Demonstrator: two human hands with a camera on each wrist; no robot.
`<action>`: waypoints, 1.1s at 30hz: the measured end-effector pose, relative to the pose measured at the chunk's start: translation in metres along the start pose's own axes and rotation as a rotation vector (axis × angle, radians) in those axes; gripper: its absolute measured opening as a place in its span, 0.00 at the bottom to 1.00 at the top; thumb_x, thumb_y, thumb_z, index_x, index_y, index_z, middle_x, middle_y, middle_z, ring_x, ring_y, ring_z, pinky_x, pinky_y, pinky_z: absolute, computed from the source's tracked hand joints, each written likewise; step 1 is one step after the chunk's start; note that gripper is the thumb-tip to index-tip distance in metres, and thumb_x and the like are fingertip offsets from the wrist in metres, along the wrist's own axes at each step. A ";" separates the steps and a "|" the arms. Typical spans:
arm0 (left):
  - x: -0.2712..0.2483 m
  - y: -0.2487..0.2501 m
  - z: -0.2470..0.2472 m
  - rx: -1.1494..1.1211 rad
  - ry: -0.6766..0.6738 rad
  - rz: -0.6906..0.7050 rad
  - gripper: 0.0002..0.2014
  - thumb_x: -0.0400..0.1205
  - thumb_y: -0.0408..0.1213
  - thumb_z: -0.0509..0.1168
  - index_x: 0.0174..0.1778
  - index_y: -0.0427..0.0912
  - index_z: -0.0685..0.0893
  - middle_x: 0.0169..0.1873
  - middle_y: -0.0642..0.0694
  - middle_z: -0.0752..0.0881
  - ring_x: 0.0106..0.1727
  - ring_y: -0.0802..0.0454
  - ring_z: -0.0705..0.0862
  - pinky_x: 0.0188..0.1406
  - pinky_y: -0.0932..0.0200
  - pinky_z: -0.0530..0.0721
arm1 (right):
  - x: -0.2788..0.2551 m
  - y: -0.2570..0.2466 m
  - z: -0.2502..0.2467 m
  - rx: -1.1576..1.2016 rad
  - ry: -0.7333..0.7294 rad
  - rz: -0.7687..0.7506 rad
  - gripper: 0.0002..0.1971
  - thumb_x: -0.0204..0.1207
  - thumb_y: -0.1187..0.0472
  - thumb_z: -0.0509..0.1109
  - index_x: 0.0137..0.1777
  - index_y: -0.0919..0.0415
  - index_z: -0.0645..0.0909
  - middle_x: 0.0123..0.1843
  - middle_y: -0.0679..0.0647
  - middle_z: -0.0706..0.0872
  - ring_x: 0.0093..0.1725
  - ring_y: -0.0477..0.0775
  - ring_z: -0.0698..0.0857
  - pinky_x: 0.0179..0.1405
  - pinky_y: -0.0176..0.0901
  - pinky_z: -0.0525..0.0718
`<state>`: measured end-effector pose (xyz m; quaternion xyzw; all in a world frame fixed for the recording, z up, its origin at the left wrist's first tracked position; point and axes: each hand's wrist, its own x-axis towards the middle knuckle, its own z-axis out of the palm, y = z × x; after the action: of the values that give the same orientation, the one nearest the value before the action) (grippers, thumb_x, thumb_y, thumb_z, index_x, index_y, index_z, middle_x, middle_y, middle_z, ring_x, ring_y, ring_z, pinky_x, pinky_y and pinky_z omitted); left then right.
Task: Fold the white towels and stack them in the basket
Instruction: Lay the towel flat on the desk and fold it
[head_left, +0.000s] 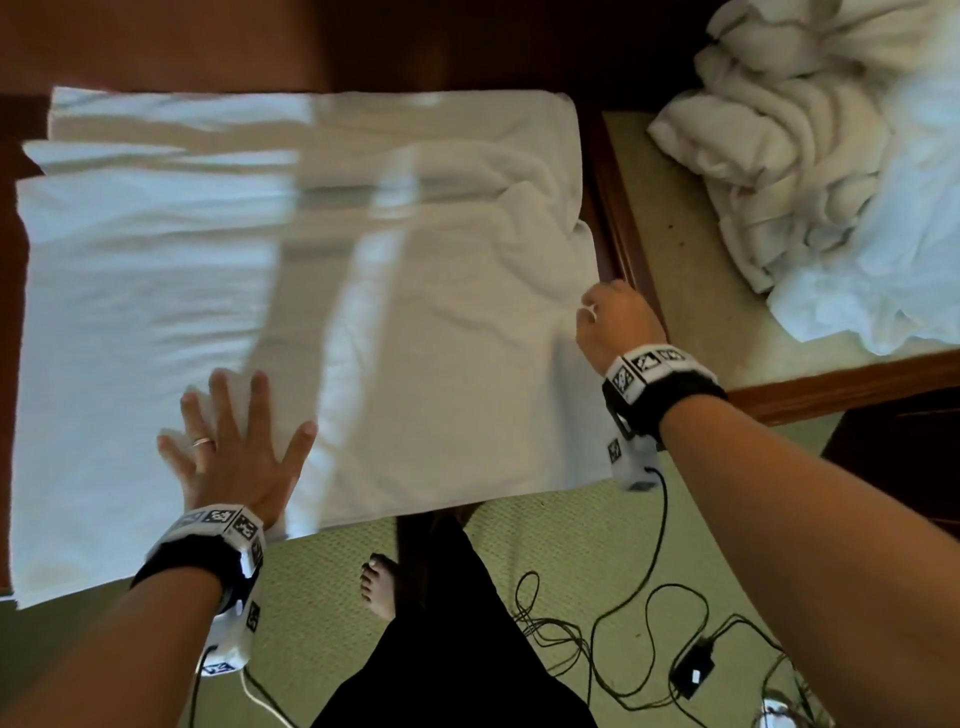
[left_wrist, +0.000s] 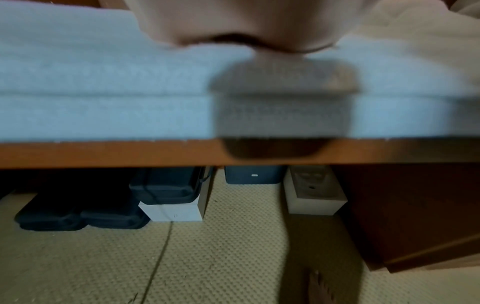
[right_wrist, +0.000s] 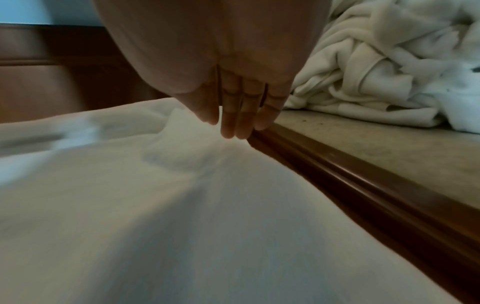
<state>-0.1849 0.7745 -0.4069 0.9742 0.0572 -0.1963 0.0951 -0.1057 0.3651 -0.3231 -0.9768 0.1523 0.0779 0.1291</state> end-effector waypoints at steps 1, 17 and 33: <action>-0.001 0.001 0.003 0.007 0.006 -0.006 0.45 0.77 0.76 0.35 0.89 0.57 0.45 0.89 0.44 0.41 0.87 0.30 0.44 0.78 0.19 0.48 | 0.014 -0.004 -0.003 0.023 0.001 0.010 0.11 0.82 0.62 0.61 0.58 0.62 0.83 0.58 0.62 0.83 0.58 0.65 0.82 0.55 0.54 0.82; 0.001 0.004 0.005 0.055 0.048 -0.080 0.42 0.78 0.73 0.43 0.88 0.57 0.51 0.89 0.46 0.42 0.88 0.36 0.43 0.81 0.26 0.46 | 0.171 -0.013 0.009 0.035 -0.204 0.166 0.18 0.79 0.49 0.71 0.53 0.66 0.86 0.54 0.65 0.89 0.54 0.68 0.86 0.52 0.47 0.82; -0.003 0.006 -0.001 0.017 0.025 -0.069 0.43 0.78 0.74 0.40 0.89 0.58 0.46 0.89 0.46 0.39 0.88 0.37 0.41 0.80 0.25 0.45 | 0.092 -0.005 -0.016 0.146 0.414 -0.131 0.17 0.80 0.53 0.65 0.61 0.63 0.83 0.63 0.63 0.82 0.59 0.66 0.80 0.57 0.52 0.77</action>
<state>-0.1862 0.7689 -0.4044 0.9748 0.0904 -0.1879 0.0790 -0.0154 0.3395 -0.3242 -0.9678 0.1172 -0.1440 0.1701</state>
